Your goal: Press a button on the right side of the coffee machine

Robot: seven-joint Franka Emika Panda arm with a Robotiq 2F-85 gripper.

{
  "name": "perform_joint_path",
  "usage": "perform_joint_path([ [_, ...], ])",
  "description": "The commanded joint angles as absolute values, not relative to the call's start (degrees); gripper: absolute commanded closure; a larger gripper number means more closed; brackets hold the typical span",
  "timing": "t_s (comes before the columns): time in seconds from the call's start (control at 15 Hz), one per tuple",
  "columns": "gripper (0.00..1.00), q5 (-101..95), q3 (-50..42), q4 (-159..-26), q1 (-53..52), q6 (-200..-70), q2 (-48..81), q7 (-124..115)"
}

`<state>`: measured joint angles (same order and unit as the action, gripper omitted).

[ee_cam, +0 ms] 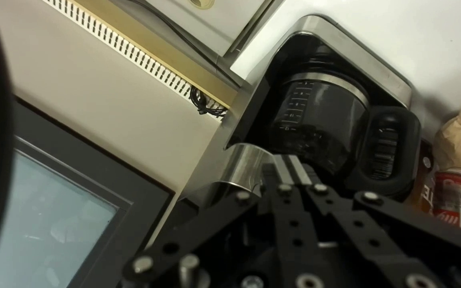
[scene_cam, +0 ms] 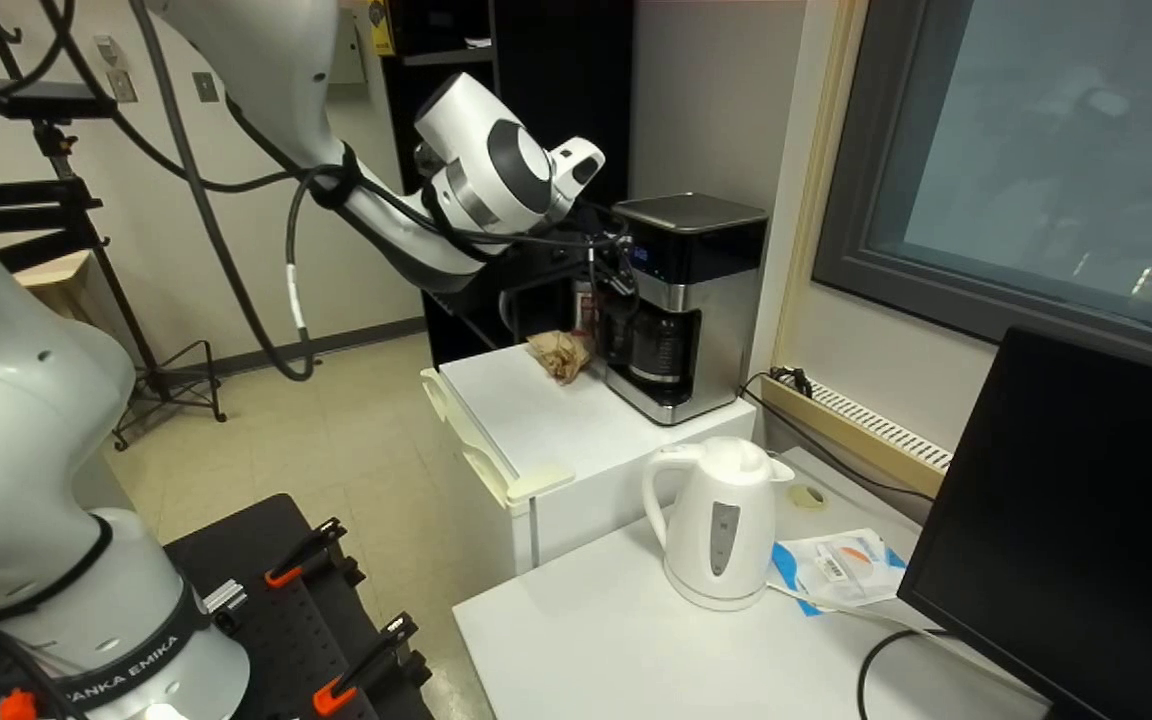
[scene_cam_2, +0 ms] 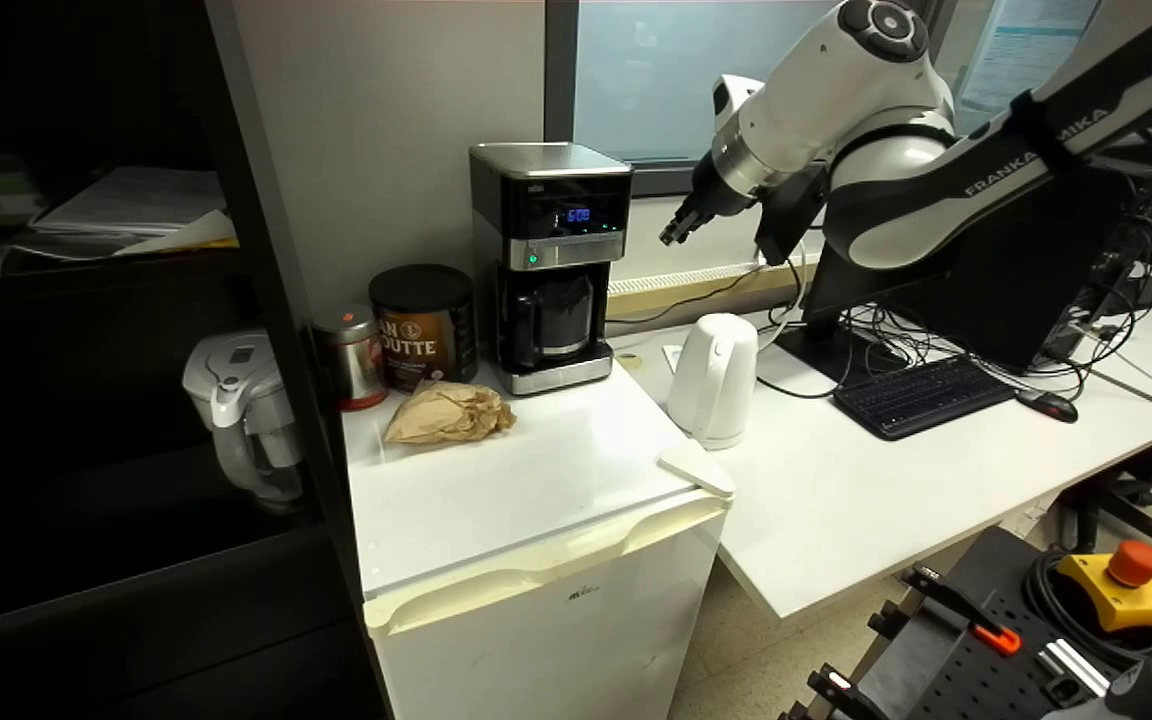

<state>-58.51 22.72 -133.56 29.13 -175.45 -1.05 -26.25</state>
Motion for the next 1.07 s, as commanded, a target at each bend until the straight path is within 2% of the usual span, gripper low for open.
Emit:
perform_joint_path([
  [0.0, 0.97, -64.5, 22.9, -128.3, 29.0, -175.4, 4.0, -31.9],
  [1.0, 0.97, -82.2, 21.8, -115.5, 26.1, -174.8, 15.9, -47.2],
])
